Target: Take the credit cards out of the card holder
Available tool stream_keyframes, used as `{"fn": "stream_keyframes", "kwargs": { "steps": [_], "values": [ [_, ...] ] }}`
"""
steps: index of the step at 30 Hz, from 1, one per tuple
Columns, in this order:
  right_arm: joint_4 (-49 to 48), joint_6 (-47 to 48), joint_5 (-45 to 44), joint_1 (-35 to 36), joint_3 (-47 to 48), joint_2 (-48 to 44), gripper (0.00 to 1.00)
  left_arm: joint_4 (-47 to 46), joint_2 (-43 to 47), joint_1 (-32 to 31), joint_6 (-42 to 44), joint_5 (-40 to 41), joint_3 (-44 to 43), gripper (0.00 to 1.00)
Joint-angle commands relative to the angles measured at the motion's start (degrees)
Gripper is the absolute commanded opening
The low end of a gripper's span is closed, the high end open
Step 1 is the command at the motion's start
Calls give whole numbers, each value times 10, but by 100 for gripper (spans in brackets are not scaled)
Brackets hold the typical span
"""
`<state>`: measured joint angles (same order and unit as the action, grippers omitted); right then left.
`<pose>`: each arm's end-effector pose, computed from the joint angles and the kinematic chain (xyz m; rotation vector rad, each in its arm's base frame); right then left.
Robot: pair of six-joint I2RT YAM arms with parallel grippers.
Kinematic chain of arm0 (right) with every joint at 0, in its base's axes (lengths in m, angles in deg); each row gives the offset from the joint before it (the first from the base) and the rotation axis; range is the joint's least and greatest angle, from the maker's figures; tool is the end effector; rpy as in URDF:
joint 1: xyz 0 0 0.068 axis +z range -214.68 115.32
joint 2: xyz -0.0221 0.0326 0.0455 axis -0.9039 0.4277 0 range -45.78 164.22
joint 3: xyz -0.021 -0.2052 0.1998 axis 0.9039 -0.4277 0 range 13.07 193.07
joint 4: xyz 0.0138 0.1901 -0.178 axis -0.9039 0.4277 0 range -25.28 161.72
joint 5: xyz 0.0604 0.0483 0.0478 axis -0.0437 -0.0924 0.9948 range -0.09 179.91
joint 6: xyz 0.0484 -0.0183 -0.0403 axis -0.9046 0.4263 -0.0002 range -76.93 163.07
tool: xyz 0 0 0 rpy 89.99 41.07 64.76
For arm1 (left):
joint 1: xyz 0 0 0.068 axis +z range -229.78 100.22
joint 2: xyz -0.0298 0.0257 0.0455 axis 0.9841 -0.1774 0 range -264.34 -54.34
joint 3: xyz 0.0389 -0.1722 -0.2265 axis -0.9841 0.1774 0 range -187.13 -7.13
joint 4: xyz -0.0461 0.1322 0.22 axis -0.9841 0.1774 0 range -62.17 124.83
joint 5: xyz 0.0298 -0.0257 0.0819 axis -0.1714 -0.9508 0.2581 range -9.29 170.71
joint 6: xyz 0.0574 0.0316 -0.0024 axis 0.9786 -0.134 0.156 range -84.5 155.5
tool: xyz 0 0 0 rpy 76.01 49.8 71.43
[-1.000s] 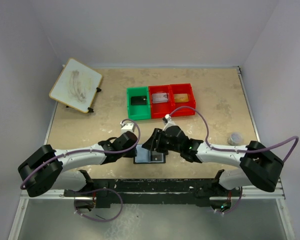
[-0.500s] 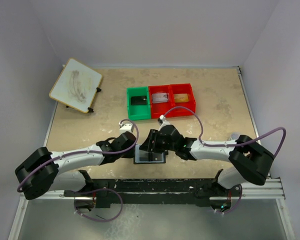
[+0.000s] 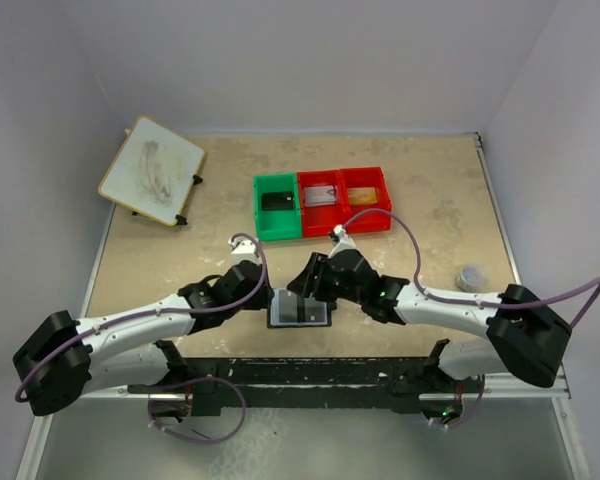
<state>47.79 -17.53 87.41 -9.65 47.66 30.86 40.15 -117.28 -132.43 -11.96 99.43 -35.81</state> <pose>0.1685 0.2370 0.2124 0.1397 2.2342 1.1779 0.1425 -0.1595 0.1846 -0.0483 2.3789 -0.4734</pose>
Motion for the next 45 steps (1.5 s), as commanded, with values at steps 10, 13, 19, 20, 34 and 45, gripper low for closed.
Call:
{"fn": "stream_keyframes", "kwargs": {
  "steps": [10,13,19,20,34,45],
  "values": [
    [-161,-65,29,0,-130,-28,56,-113,-35,-3,-16,-78,-2,41],
    [-180,-65,38,0,-134,-20,55,-114,-38,-3,-13,-82,-1,41],
    [-190,-61,50,-3,-121,9,51,-116,-51,-3,-2,-93,-4,36],
    [-192,-62,52,-4,-119,14,51,-113,-55,-3,-1,-95,-5,35],
    [-135,-47,42,-5,-74,69,49,-94,-101,-3,20,-83,5,26],
    [-139,-57,31,-5,-75,80,44,-55,-126,-3,26,-35,15,13]
  ]
}}
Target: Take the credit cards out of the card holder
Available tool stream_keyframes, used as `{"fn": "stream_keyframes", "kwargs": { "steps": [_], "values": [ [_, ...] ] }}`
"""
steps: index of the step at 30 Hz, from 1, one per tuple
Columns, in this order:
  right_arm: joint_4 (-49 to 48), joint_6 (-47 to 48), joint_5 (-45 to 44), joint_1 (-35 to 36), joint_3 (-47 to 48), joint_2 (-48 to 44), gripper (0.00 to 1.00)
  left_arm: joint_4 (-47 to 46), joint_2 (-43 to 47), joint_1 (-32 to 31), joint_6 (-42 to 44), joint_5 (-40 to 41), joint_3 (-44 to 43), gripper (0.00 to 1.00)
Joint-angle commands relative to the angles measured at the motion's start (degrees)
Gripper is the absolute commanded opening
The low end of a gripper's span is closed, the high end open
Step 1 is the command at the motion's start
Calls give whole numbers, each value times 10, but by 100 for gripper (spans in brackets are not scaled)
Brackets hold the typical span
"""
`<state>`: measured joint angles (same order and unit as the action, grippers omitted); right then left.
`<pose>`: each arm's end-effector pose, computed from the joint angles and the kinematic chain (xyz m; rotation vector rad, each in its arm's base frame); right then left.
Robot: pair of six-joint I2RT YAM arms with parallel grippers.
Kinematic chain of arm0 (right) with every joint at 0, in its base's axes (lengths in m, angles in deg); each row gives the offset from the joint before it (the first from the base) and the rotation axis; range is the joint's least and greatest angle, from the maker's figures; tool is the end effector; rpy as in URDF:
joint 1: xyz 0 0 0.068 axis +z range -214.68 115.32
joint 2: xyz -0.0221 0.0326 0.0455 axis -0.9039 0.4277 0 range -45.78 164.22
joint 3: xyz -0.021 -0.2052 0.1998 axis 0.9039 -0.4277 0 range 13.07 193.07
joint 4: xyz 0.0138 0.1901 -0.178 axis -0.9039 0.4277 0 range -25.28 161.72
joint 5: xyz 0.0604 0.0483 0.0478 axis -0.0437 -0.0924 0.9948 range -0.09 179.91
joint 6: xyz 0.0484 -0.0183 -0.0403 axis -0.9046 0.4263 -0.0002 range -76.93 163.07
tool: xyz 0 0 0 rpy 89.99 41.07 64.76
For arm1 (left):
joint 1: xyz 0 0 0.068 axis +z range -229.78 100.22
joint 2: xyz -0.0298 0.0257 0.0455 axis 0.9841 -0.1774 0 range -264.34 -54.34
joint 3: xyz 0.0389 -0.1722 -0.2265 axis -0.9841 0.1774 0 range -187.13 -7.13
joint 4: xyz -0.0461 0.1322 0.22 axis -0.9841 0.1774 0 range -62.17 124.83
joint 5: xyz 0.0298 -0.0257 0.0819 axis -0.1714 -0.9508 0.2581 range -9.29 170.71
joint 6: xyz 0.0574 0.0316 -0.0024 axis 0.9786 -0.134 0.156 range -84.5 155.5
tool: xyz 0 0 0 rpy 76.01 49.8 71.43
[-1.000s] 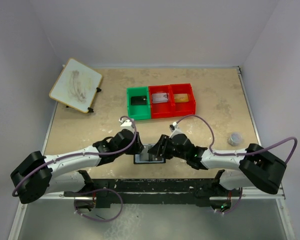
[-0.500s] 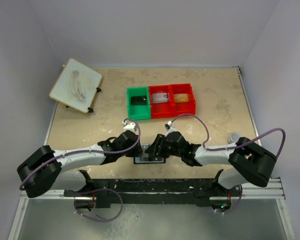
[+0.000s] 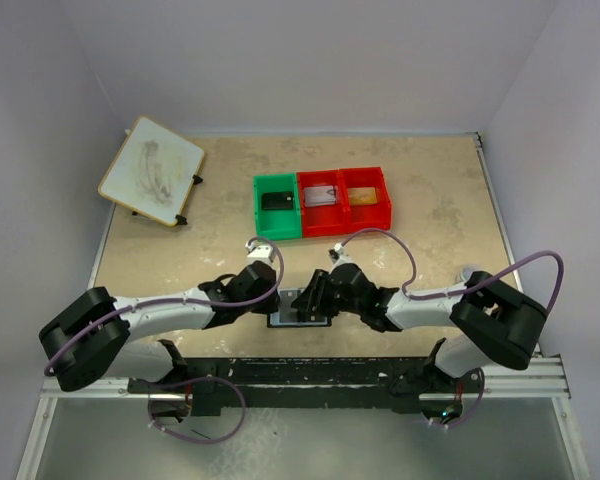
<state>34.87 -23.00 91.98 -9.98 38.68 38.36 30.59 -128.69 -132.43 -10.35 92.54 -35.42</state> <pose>0.1605 0.2299 0.1535 0.2082 2.3467 1.2350 0.1537 -0.1839 0.1540 0.0504 2.4713 -0.5358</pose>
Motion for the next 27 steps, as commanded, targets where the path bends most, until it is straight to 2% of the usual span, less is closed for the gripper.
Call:
{"fn": "stream_keyframes", "kwargs": {
  "steps": [1,5,9,12,16,19,27],
  "values": [
    [-16,-4,-12,-2,13,8,43,41,-9,-4,10,37,13,12],
    [-45,-9,-4,-3,6,21,39,45,-10,-3,15,34,11,11],
    [-35,-4,-17,-3,10,21,33,48,8,-4,9,49,11,9],
    [-48,-5,-20,-3,2,17,22,30,27,-4,-10,39,10,9],
    [-52,-10,-19,-3,1,21,22,-17,26,-6,-50,13,13,9],
    [-58,-14,-17,-3,-2,20,22,-10,32,-7,-58,26,8,9],
    [-81,-24,-16,-3,-19,15,16,0,79,-7,-57,24,-4,20]
  ]
}}
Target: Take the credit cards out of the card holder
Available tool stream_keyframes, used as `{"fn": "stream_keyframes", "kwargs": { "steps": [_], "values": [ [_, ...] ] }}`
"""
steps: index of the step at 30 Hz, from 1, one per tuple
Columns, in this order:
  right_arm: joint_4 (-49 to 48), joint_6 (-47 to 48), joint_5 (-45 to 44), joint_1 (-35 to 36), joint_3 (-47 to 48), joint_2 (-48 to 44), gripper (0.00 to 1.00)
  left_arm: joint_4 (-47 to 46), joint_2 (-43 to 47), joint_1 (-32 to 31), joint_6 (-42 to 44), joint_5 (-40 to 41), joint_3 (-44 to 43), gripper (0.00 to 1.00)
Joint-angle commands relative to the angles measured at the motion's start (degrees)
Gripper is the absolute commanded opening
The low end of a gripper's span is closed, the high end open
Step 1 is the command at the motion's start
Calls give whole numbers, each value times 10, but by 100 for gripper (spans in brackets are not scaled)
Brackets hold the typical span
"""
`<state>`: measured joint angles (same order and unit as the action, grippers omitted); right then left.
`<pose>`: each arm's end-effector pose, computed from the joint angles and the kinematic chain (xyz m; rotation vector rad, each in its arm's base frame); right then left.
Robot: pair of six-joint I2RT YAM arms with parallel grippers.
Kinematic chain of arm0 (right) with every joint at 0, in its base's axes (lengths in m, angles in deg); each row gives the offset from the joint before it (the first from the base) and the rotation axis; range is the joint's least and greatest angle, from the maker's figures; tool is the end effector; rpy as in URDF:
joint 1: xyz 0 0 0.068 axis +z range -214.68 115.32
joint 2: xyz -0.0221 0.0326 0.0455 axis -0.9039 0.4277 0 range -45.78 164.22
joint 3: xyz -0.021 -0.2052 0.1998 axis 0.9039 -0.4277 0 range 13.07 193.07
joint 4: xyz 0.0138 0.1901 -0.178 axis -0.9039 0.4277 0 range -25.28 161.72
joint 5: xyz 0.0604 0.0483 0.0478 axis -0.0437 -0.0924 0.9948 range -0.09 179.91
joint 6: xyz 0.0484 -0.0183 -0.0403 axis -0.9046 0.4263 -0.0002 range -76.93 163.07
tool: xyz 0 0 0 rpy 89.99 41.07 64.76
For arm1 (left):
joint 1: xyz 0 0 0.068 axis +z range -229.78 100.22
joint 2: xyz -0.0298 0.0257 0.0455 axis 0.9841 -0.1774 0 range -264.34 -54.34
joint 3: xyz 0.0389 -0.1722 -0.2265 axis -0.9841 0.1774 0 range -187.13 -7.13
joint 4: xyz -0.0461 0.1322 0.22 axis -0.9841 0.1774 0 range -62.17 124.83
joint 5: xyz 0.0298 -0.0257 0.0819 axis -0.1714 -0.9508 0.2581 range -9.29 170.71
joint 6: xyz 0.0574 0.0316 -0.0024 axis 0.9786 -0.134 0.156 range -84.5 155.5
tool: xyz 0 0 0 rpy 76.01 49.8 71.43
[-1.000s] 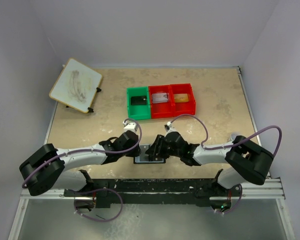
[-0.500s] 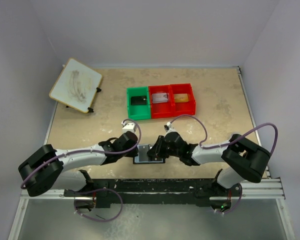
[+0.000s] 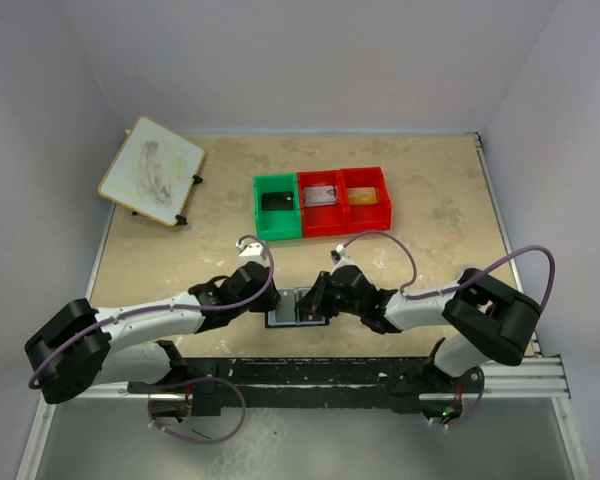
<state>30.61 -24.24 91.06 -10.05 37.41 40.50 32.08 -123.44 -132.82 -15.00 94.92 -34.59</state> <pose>0.1617 0.2296 0.1457 0.2443 2.3273 1.2448 0.1479 -0.1756 0.1675 -0.0685 2.4186 -0.5826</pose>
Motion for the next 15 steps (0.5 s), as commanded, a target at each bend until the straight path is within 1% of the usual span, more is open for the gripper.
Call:
{"fn": "stream_keyframes", "kwargs": {
  "steps": [1,5,12,15],
  "values": [
    [-41,-12,-7,-3,-6,-7,16,-18,25,-3,-9,-5,-13,21],
    [-45,-12,-2,-5,-8,-5,16,-29,2,-3,-9,-19,-9,21],
    [-33,-23,1,-7,-7,4,26,-35,-23,-3,4,-47,8,16],
    [-33,-27,8,-8,-4,16,28,-29,-26,-3,7,-45,12,14]
  ]
}}
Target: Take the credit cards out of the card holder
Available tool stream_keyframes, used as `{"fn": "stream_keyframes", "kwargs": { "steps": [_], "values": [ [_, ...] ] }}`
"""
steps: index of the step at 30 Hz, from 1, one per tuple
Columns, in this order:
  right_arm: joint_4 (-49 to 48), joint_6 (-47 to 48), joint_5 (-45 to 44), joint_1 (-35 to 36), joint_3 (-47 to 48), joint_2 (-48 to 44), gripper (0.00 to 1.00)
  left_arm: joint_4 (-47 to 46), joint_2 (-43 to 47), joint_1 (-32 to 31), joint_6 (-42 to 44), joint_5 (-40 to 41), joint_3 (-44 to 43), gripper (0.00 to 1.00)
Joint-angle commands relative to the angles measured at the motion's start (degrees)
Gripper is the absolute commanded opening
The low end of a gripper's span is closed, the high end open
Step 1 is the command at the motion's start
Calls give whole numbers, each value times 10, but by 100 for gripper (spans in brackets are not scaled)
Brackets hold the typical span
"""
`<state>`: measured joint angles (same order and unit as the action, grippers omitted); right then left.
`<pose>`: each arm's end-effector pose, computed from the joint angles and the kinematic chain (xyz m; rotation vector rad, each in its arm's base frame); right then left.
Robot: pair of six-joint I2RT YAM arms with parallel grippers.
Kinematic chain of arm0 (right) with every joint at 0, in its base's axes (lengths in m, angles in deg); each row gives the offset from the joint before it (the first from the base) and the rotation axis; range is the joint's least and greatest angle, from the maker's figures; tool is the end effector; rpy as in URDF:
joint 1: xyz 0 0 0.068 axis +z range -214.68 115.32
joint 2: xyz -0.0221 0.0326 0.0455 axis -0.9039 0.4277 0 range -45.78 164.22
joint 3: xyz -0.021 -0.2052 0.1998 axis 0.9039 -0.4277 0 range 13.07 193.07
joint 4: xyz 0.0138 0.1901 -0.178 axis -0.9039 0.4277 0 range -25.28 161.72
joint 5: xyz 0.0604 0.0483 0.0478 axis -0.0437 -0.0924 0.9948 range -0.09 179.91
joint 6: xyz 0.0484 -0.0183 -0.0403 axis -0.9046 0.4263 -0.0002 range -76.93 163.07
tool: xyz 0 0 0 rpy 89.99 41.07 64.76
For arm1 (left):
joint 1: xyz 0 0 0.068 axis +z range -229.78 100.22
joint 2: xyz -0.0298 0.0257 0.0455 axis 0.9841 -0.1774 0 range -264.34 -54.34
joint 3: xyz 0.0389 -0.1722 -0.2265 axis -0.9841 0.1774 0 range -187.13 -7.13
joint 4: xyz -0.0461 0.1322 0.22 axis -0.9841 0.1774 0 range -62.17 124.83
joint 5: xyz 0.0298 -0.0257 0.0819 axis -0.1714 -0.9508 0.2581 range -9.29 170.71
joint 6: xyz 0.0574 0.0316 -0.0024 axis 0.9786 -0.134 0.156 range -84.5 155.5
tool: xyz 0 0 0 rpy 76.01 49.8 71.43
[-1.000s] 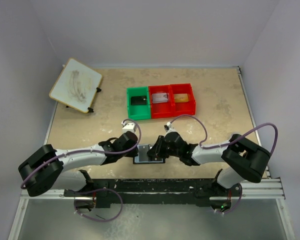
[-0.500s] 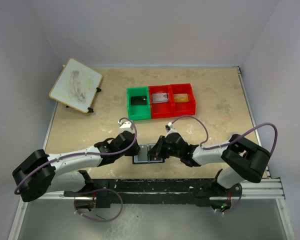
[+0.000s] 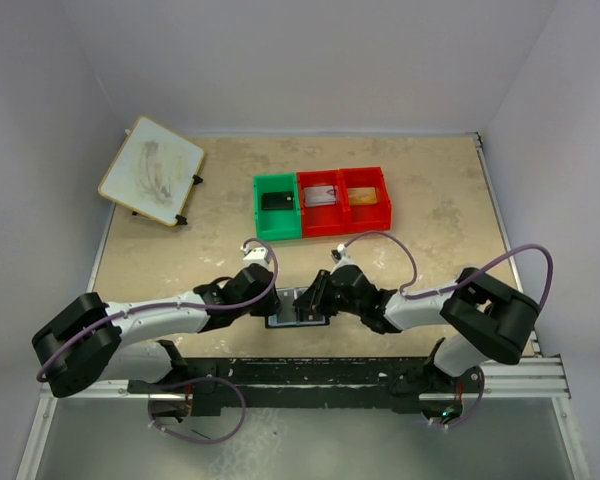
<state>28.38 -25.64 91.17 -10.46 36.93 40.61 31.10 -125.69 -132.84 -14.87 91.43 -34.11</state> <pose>0.1634 0.2286 0.1472 0.2765 2.3017 1.2799 0.1467 -0.1792 0.1576 -0.0320 2.4766 -0.6088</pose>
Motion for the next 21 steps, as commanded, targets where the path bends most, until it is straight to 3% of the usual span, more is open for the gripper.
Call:
{"fn": "stream_keyframes", "kwargs": {
  "steps": [1,9,21],
  "values": [
    [-10,-14,9,-3,2,21,28,-8,-4,-3,6,0,8,13],
    [-48,-12,27,-5,-2,36,27,22,-12,-3,13,25,10,11],
    [-93,-23,45,-14,-22,42,7,25,-10,-3,15,29,9,9]
  ]
}}
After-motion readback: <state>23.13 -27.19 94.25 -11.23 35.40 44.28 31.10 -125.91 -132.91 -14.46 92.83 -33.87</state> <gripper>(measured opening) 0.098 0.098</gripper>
